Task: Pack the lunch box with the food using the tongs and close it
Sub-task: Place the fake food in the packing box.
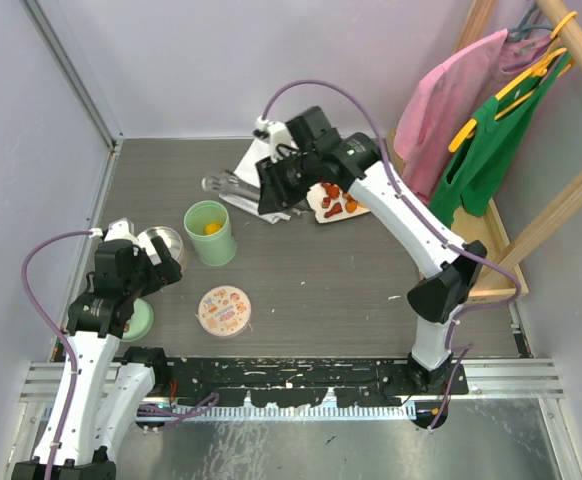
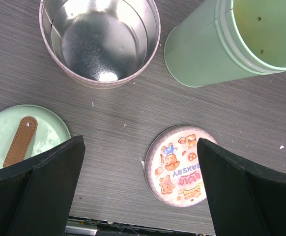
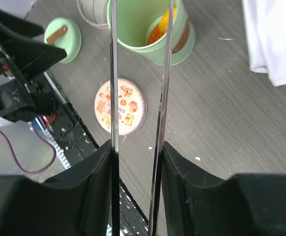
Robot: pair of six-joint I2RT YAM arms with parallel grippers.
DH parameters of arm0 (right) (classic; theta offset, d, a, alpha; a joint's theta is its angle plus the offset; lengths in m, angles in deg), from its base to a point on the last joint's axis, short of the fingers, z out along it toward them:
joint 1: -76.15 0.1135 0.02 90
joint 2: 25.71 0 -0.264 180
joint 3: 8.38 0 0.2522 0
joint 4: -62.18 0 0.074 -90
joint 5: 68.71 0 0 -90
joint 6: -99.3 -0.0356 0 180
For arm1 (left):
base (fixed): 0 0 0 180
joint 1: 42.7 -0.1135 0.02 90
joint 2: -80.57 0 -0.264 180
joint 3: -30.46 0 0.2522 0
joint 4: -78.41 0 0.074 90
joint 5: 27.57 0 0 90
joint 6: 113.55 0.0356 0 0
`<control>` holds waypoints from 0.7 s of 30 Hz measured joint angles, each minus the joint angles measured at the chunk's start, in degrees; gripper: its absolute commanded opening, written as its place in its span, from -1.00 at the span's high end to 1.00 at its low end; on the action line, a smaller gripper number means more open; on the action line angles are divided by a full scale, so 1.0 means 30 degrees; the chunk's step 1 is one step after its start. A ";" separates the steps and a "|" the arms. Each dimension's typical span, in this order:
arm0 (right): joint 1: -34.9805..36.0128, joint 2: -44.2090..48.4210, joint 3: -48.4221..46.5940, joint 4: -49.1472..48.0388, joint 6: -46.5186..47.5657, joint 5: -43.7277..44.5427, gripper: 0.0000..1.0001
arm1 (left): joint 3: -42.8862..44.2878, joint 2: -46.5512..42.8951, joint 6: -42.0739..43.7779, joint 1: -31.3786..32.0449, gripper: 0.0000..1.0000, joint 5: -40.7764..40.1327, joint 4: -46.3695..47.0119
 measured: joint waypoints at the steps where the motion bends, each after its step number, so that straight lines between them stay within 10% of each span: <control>1: 0.0488 -0.0401 -0.0495 0.0393 0.0342 0.0204 0.18 | 0.0000 0.0007 0.0000 0.0000 -0.96 0.0000 0.0000; 21: 0.2761 -0.3526 -0.3767 0.4211 0.2339 0.3082 0.14 | 0.0000 0.0000 0.0000 0.0000 -0.96 0.0073 0.0000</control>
